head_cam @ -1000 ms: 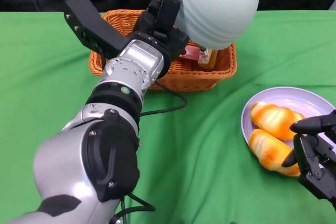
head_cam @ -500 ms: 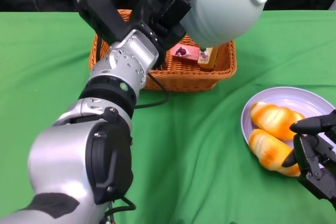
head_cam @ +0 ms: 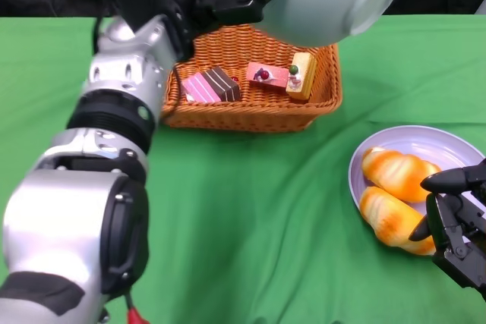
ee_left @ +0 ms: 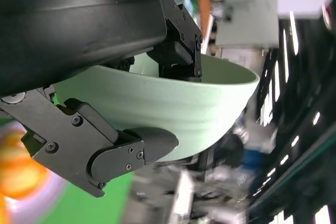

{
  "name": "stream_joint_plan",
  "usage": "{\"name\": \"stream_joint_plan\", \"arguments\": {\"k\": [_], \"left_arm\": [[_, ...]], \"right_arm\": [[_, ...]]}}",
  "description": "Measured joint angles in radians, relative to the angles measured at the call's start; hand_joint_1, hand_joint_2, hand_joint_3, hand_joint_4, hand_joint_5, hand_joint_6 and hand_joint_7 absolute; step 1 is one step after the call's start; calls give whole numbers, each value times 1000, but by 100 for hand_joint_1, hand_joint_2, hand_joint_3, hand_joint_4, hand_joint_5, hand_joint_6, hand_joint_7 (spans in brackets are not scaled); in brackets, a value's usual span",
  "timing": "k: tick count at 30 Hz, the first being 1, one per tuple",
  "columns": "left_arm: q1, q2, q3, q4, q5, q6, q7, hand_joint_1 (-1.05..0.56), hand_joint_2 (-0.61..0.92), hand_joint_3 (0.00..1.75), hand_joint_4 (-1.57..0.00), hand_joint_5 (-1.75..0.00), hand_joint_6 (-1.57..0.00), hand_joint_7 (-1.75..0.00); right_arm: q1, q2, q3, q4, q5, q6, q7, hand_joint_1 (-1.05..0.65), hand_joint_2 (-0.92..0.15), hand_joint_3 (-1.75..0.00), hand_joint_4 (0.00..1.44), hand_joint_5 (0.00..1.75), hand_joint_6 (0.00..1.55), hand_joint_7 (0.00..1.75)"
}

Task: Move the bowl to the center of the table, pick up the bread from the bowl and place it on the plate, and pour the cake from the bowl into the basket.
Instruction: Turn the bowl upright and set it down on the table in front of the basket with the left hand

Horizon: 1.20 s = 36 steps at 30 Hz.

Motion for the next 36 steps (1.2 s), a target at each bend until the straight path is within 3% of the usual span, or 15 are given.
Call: {"name": "stream_joint_plan", "arguments": {"k": [6,8,11,16,18,22,26,29,34,36], "left_arm": [[50,44,-64,-31,45,-148,-81,-17,48,125,-82,-175,-69,-166],[80,65,-100,-59,86,-257,-86,-16,50,122,-85,-175,-72,-156],[146,117,-162,-105,167,-485,-94,-13,55,116,-84,-175,-71,-155],[187,169,-193,-106,208,-614,-84,-9,54,114,-83,-172,-73,-150],[222,200,-207,-116,248,-766,-51,-5,50,114,-84,-165,-78,-141],[321,254,-232,-115,387,-1076,75,-6,50,111,-87,-159,-84,-134],[380,309,-233,-102,559,-1260,229,-11,57,97,-89,-157,-85,-130],[394,339,-226,-103,686,-1323,352,-12,58,94,-86,-160,-85,-130],[461,372,-213,-143,939,-1352,629,-8,58,95,-77,-174,-76,-151],[488,391,-231,-167,1046,-1344,750,-8,58,78,-78,-175,-78,-150]], "right_arm": [[-1,0,-2,0,4,1,0,-13,-78,-68,67,165,67,122],[-3,0,-2,0,4,3,1,-14,-77,-68,68,165,68,122],[-4,0,-8,0,7,6,2,-14,-78,-67,68,164,69,121],[-9,-1,-14,0,8,8,6,-14,-78,-66,69,163,69,120],[-12,0,-14,0,9,10,8,-14,-78,-65,69,163,69,120],[-13,-1,-18,0,9,18,7,-14,-78,-66,69,163,69,121],[-20,-1,-22,1,9,23,7,-13,-78,-68,69,162,69,121],[-22,-1,-24,4,9,23,8,-13,-78,-68,69,162,68,121],[-23,0,-25,5,8,23,6,-12,-77,-69,70,162,68,122],[-24,0,-24,5,8,23,7,-12,-77,-70,70,163,68,122]]}}
